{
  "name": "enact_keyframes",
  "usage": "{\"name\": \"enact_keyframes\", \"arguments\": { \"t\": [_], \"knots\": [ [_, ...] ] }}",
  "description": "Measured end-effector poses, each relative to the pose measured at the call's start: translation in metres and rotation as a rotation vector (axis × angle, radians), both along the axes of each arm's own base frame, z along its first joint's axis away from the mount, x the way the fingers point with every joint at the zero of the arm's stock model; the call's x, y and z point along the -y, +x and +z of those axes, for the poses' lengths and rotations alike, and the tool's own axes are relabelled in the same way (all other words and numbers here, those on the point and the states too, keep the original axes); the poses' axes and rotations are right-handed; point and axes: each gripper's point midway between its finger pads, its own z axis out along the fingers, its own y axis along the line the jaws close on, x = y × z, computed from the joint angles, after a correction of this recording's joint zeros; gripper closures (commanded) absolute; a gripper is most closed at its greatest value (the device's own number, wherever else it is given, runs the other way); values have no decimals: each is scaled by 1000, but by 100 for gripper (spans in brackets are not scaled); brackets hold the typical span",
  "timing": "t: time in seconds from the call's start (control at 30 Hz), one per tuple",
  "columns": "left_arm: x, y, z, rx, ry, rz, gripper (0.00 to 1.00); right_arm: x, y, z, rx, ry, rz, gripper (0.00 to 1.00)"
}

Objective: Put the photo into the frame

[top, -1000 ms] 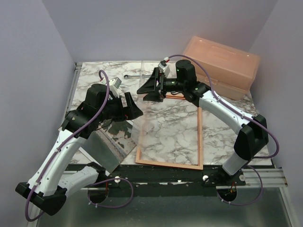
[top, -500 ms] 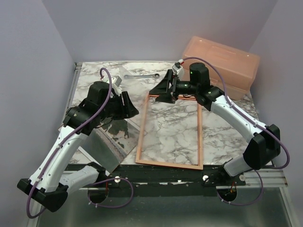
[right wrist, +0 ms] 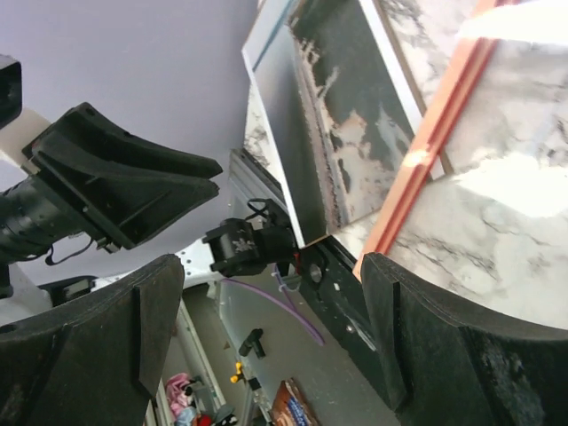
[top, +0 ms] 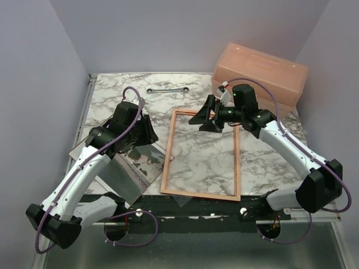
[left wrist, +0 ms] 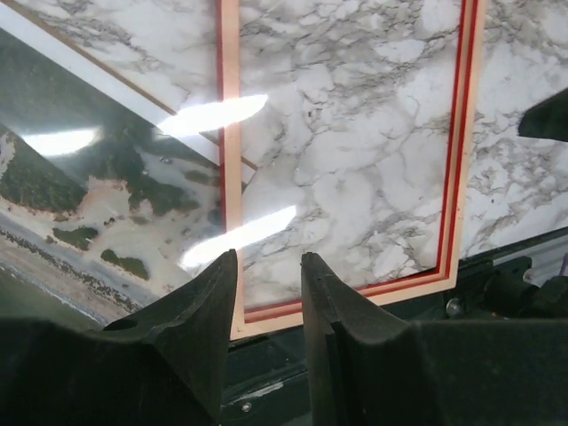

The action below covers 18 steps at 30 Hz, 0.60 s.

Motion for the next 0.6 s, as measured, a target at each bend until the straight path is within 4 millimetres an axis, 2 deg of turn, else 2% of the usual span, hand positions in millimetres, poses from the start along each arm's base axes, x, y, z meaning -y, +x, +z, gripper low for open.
{"name": "enact_keyframes", "arguments": {
  "t": [0.13,0.27,0.4,0.57,0.6],
  "knots": [
    [-6,1,-32,-41,29,40,61,9,-7,-15,-7,-44,-9,11],
    [-16,2,-64,-76,36,93,44,19,-12,-35,-25,-105,-23,8],
    [-29,5,-96,-118,17,154,33,31,-12,-57,-31,-188,-49,7],
    [-43,5,-143,-204,-38,215,32,45,-11,-85,-35,-278,-80,6],
    [-43,3,-159,-232,-76,222,33,48,-13,-96,-44,-302,-80,6]
  ]
}}
